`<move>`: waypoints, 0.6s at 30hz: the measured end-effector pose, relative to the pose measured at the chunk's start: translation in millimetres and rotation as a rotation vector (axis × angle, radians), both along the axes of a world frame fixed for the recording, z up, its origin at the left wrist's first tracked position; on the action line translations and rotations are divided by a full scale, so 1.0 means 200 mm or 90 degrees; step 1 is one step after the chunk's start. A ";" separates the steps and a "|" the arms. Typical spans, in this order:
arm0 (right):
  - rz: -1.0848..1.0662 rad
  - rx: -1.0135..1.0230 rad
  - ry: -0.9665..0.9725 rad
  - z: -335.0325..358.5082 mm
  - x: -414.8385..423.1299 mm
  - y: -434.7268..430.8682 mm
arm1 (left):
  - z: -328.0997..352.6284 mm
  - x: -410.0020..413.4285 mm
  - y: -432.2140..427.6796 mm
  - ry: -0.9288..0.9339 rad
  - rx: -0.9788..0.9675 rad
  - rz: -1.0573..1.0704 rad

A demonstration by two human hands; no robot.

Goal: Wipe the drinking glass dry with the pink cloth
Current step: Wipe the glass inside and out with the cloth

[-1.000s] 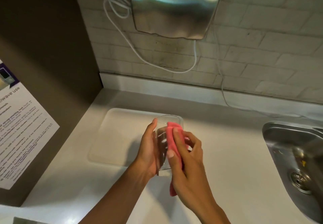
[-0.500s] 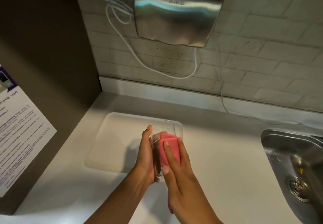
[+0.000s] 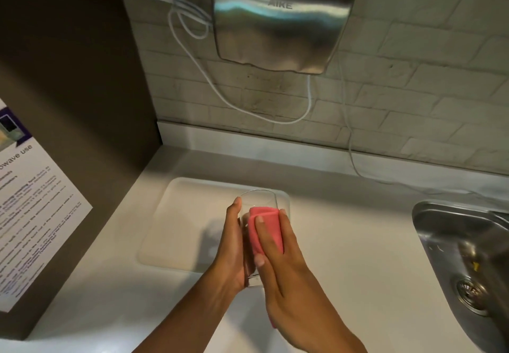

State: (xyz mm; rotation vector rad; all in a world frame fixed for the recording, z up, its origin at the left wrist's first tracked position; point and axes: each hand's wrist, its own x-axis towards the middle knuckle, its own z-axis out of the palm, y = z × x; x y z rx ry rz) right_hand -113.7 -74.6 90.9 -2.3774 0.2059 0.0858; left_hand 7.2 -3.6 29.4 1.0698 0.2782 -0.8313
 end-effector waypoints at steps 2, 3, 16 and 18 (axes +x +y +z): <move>-0.014 0.007 -0.020 0.02 0.04 -0.03 | 0.00 -0.03 -0.01 -0.002 -0.003 -0.006; -0.028 0.016 -0.046 0.03 0.08 -0.06 | 0.01 -0.04 -0.01 -0.009 -0.004 -0.009; -0.023 0.019 -0.102 0.01 0.15 -0.10 | 0.10 -0.01 -0.03 -0.016 -0.002 0.012; -0.068 0.074 -0.127 0.04 0.19 -0.13 | 0.10 -0.01 -0.04 -0.038 0.002 0.000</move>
